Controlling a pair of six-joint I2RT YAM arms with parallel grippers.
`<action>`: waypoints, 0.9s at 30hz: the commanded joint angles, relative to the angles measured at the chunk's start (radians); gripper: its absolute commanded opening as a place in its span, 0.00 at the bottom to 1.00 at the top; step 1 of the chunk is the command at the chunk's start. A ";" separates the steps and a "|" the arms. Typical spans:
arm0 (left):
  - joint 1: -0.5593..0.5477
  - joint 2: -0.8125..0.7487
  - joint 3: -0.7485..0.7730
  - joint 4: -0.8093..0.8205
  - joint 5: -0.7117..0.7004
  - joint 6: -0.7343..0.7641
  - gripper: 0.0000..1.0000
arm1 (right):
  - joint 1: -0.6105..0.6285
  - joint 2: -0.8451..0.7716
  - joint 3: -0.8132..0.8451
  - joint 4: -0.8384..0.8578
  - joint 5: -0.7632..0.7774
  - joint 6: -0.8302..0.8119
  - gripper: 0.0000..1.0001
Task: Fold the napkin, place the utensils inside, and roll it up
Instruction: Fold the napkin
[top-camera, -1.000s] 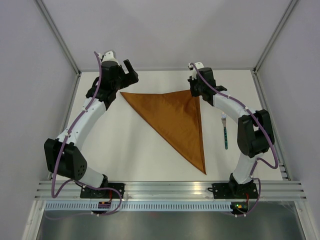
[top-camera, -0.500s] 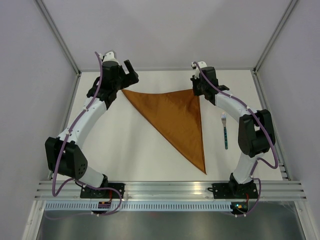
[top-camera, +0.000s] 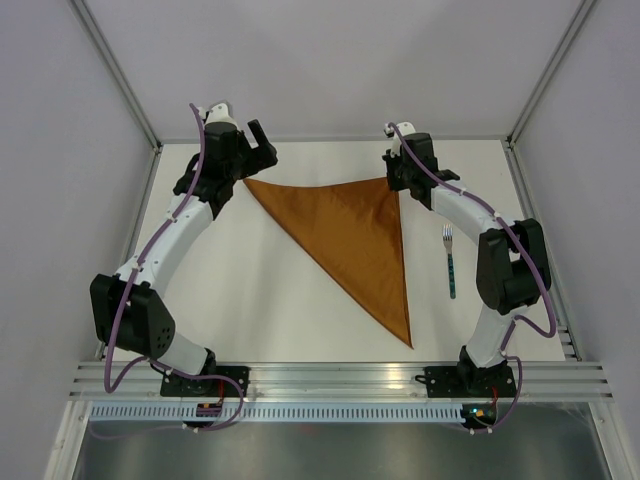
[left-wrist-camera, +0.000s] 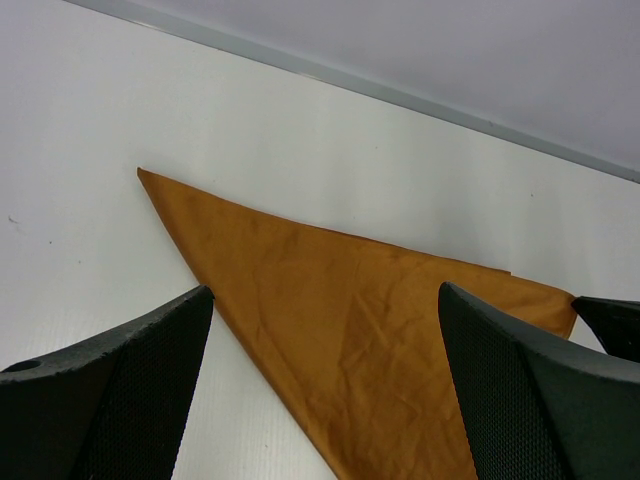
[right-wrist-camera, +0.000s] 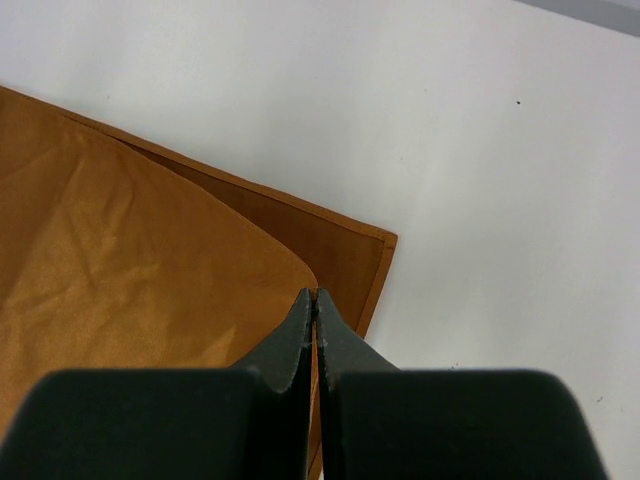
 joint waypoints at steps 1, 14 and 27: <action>0.008 0.012 -0.005 0.040 0.012 -0.032 0.97 | -0.007 0.000 0.052 0.027 0.005 0.008 0.00; 0.008 0.015 -0.009 0.040 0.015 -0.031 0.96 | -0.009 0.044 0.066 0.020 0.008 0.000 0.00; 0.011 0.049 -0.022 0.062 0.041 -0.037 0.96 | -0.010 0.089 0.037 0.001 0.034 0.007 0.09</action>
